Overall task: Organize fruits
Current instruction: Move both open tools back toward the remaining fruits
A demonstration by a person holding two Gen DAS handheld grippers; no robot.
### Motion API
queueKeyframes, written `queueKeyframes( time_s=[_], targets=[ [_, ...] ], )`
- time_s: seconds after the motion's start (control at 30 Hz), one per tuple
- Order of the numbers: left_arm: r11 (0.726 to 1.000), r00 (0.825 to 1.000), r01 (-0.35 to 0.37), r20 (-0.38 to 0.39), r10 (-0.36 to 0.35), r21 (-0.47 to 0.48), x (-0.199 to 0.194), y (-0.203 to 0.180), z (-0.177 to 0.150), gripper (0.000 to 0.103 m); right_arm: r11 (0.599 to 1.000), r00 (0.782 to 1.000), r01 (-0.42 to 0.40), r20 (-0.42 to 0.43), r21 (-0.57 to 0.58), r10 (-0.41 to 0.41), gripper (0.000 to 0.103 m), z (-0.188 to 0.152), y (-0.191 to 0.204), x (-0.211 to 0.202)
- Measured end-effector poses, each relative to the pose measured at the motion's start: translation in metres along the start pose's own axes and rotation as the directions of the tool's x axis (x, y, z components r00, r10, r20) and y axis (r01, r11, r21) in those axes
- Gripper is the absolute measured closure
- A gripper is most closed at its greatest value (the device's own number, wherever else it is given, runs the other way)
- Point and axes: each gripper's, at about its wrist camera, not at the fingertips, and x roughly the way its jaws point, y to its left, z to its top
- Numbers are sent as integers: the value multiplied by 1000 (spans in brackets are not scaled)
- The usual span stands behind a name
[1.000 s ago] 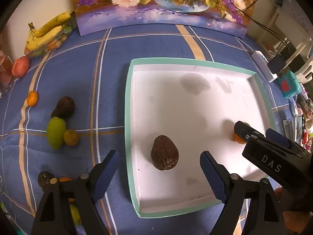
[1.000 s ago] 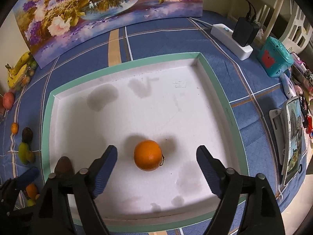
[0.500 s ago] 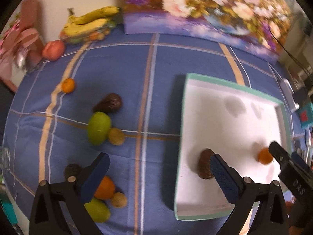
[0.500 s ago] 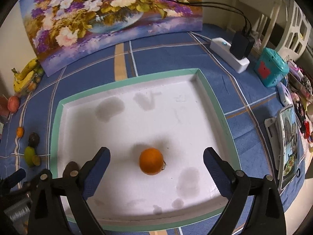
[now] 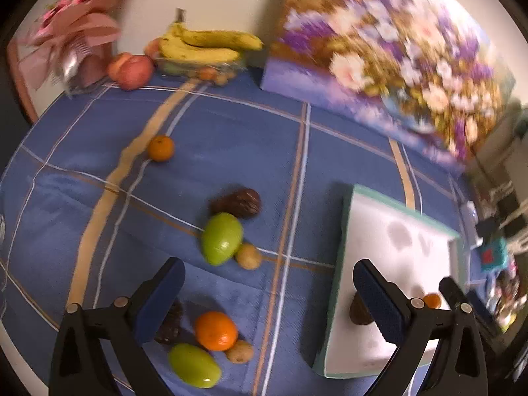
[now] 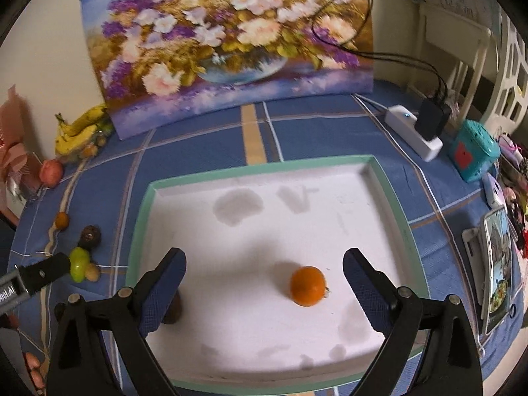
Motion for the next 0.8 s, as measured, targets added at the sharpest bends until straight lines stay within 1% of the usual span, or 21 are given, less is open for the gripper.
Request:
queueKeyframes(
  time_s=[0.1, 0.23, 0.3, 0.37, 0.47, 0.57, 0.7, 0.8],
  targets=[
    [997, 999, 40, 38, -38, -59, -10, 21, 5, 0, 1000, 1000, -24, 8, 3, 24, 7, 0, 8, -3],
    [986, 992, 92, 103, -78, -141, -26, 54, 11, 0, 994, 994, -110, 14, 17, 110, 7, 1, 20, -6],
    [982, 988, 105, 126, -86, -157, -33, 66, 13, 0, 990, 990, -141, 12, 11, 141, 7, 1, 28, -8],
    [980, 987, 112, 136, -90, -163, -38, 76, 12, 0, 986, 986, -167, 21, 3, 167, 7, 2, 37, -10],
    [979, 989, 108, 121, -88, -171, -44, 88, 11, 0, 978, 978, -207, 23, -20, 208, 7, 2, 50, -12],
    [982, 990, 81, 131, -58, -171, -50, 96, 6, 0, 970, 972, -229, 35, -76, 233, 7, -1, 69, -17],
    [985, 986, -32, 156, 58, -168, -63, 104, 0, 0, 955, 962, -264, 39, -133, 272, 7, -5, 90, -23],
    [981, 986, -71, 135, 96, -181, -64, 111, -5, 0, 940, 953, -292, 33, -177, 302, 7, -10, 106, -28]
  ],
)
